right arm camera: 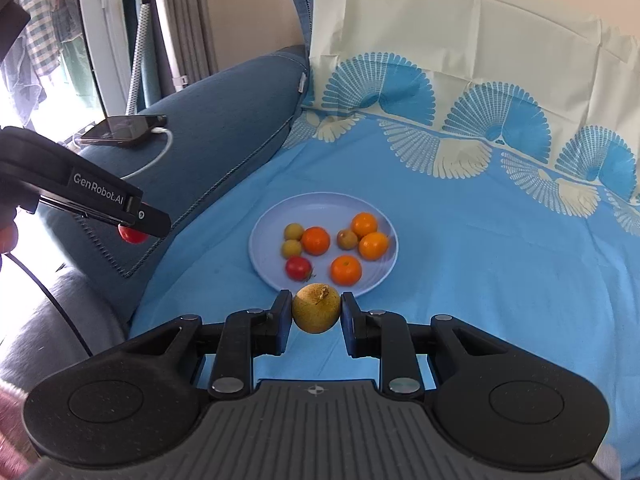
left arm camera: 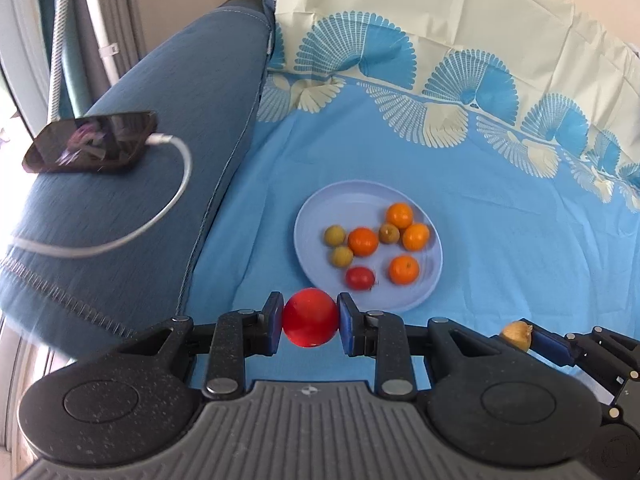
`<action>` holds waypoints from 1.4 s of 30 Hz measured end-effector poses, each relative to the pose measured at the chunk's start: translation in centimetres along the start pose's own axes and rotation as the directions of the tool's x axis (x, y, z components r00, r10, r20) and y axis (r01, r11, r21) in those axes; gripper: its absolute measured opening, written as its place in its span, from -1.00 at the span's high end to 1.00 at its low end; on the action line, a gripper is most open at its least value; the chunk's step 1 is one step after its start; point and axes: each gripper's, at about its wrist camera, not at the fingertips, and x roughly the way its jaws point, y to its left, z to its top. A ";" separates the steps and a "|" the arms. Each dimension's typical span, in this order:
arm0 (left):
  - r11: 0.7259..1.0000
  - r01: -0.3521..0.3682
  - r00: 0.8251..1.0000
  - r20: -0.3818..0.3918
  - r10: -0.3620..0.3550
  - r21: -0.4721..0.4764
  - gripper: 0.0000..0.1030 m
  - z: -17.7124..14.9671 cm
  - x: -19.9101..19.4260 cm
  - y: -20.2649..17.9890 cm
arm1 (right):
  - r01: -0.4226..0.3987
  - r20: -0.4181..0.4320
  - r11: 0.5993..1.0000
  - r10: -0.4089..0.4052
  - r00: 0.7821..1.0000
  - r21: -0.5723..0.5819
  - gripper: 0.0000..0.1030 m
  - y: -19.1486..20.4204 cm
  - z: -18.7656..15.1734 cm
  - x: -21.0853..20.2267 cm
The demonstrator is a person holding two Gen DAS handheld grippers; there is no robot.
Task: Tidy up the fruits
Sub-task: 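Carry the red tomato and tan fruit over the plate and open both tools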
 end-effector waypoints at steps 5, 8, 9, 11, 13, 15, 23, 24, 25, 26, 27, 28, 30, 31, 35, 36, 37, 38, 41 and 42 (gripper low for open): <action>1.000 -0.006 1.000 -0.014 0.006 0.007 0.38 3.2 4.5 -1.0 | 0.002 -0.027 1.000 -0.002 1.000 0.011 0.48 -1.5 1.4 4.2; 1.000 0.007 1.000 -0.007 -0.007 0.011 0.38 5.0 7.0 -1.6 | -0.001 -0.042 1.000 0.001 0.999 0.013 0.48 -2.1 2.2 6.8; 1.000 0.011 1.000 -0.003 -0.011 0.012 0.38 5.5 7.9 -1.8 | -0.005 -0.045 1.000 0.005 0.999 0.012 0.48 -2.3 2.5 7.7; 1.000 0.018 1.000 -0.010 -0.018 0.012 0.38 6.6 9.7 -2.1 | -0.011 -0.050 1.000 0.011 0.999 0.005 0.48 -2.5 2.9 9.4; 1.000 0.025 0.999 -0.021 -0.024 0.010 0.38 7.6 11.8 -2.3 | -0.016 -0.054 1.000 0.016 0.998 -0.003 0.48 -2.8 3.3 11.1; 1.000 0.025 0.999 -0.027 -0.025 0.017 0.38 8.3 13.5 -2.5 | -0.025 -0.061 1.000 0.025 0.998 -0.005 0.48 -3.1 3.6 12.9; 0.999 0.010 0.997 -0.076 -0.007 0.047 0.31 9.3 19.5 -3.2 | -0.045 -0.104 0.999 0.044 0.994 -0.012 0.47 -3.6 4.0 18.2; 0.999 0.012 0.997 -0.076 -0.008 0.049 -0.05 9.4 19.6 -3.2 | -0.053 -0.107 0.998 0.051 0.993 -0.014 0.47 -3.6 4.0 18.6; 0.999 0.011 0.997 -0.072 -0.008 0.049 -0.30 9.5 19.5 -3.1 | -0.062 -0.108 0.998 0.060 0.992 -0.015 0.47 -3.6 4.1 18.8; 0.999 0.006 0.999 -0.050 -0.004 0.041 -0.78 9.7 19.0 -2.8 | -0.062 -0.102 0.998 0.060 0.993 -0.015 0.45 -3.6 4.2 18.8; 1.000 -0.005 1.000 -0.021 0.005 0.030 -0.99 9.8 18.3 -2.6 | -0.055 -0.097 0.998 0.053 0.994 -0.016 0.24 -3.6 4.4 18.7; 1.000 -0.017 1.000 0.007 0.017 0.020 -0.99 9.8 17.3 -2.2 | -0.050 -0.090 0.999 0.049 0.995 -0.016 0.06 -3.6 4.6 18.4; 1.000 -0.021 1.000 0.012 0.021 0.012 -0.99 9.6 15.4 -1.6 | -0.029 -0.063 1.000 0.029 0.998 -0.006 -0.47 -3.6 4.8 17.0; 1.000 -0.026 1.000 0.007 0.026 0.001 -0.99 9.2 14.4 -1.3 | -0.019 -0.051 1.000 0.018 0.999 -0.005 -0.52 -3.6 4.7 16.1; 0.999 -0.049 0.999 -0.023 0.048 -0.012 -0.99 6.4 10.0 -0.6 | 0.012 -0.050 1.000 -0.011 0.999 0.003 -0.79 -3.2 3.5 12.0; 0.998 -0.061 0.998 -0.032 0.060 -0.012 -0.99 5.7 9.2 -0.5 | 0.019 -0.055 1.000 -0.019 0.998 -0.001 -0.84 -2.9 3.0 11.0; 0.998 -0.068 0.997 -0.045 0.068 -0.011 -0.99 4.9 8.3 -0.5 | 0.026 -0.055 1.000 -0.026 0.998 -0.006 -0.87 -2.7 2.7 10.0; 0.997 -0.076 0.995 -0.063 0.075 -0.012 -0.99 4.1 7.6 -0.4 | 0.037 -0.051 0.999 -0.038 0.998 -0.014 -0.94 -2.3 2.4 9.1; 0.995 -0.094 0.990 -0.107 0.091 -0.030 -0.99 1.9 5.7 0.0 | 0.100 -0.030 0.995 -0.101 0.994 -0.027 -0.99 -1.5 1.6 6.6; 0.994 -0.099 0.990 -0.107 0.095 -0.038 -0.99 1.3 5.0 0.1 | 0.111 -0.024 0.994 -0.112 0.993 -0.020 -0.99 -1.3 1.4 5.9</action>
